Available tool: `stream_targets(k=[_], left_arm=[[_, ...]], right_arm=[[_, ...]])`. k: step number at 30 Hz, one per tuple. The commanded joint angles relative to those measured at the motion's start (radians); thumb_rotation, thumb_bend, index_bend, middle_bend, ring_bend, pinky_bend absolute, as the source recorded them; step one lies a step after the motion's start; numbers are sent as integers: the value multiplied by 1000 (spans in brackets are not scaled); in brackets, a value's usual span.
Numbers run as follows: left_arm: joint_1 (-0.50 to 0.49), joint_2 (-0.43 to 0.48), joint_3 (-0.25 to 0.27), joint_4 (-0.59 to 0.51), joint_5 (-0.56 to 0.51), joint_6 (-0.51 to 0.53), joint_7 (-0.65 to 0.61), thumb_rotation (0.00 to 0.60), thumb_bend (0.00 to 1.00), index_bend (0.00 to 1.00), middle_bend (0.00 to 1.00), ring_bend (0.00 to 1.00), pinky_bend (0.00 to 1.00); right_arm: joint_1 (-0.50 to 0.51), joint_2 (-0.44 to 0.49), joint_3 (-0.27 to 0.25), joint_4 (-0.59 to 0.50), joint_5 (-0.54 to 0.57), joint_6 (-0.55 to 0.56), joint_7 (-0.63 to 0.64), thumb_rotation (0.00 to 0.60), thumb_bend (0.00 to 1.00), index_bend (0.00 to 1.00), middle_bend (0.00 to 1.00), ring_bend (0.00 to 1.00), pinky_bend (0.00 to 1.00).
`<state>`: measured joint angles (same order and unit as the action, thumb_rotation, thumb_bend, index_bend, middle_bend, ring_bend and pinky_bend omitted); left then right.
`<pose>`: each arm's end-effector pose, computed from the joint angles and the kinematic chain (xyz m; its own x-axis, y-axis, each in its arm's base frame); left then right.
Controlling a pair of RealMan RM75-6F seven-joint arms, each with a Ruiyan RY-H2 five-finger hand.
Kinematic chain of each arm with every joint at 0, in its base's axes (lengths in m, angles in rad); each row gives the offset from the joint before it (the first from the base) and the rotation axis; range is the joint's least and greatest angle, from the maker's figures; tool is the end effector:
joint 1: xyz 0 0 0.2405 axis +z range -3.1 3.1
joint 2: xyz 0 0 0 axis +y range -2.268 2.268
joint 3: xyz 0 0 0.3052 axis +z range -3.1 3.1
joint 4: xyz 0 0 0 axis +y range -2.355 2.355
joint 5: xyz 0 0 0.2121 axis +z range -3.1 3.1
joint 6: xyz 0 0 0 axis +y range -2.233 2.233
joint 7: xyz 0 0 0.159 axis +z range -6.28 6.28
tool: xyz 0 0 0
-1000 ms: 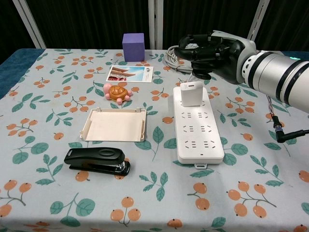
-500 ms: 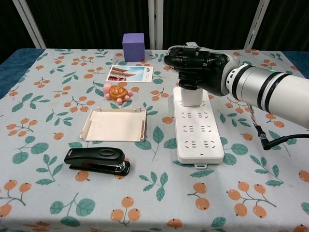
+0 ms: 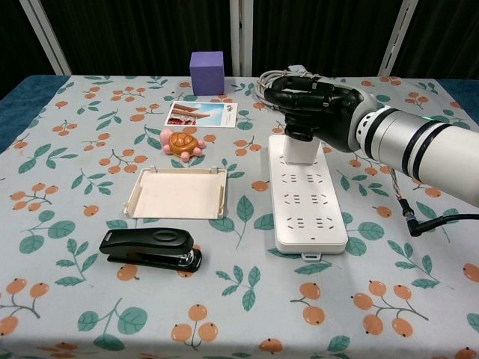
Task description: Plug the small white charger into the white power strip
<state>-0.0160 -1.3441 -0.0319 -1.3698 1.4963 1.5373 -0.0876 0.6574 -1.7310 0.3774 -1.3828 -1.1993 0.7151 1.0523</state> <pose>-0.3945 0.1714 0.1212 0.3313 -0.0102 0.9435 0.9417 0.0656 -0.3299 -0.1560 -0.3831 -0.0816 -0.8306 -0.4495 0.3288 -0.4901 0.3096 -0.8148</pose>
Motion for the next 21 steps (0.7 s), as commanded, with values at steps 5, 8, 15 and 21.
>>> stream_targets(k=[5,8,15,21], left_arm=[[-1,-3,0,4,-1,-3,-3,600,221,0,45,0,0],[-1,-4,1,8,-1,-3,-6,600,221,0,45,0,0],[2,-6,2,15,-3,-3,-13,600,221,0,45,0,0],[0,-1,0,12,2,3,-11,600,221,0,45,0,0]], right_arm=[[-3,-5,-12,1,-19,11,-14,600,707,1000,950,1000,906],[0,-12,-13,8,-14,13,-29,600,707,1000,950,1000,906],[-5,-11,-7,-10,-19,36,-44,600,708,1000,949,1000,905],[-43,58,-7,-93,-90,115,-41,600,701,1000,950,970,893]])
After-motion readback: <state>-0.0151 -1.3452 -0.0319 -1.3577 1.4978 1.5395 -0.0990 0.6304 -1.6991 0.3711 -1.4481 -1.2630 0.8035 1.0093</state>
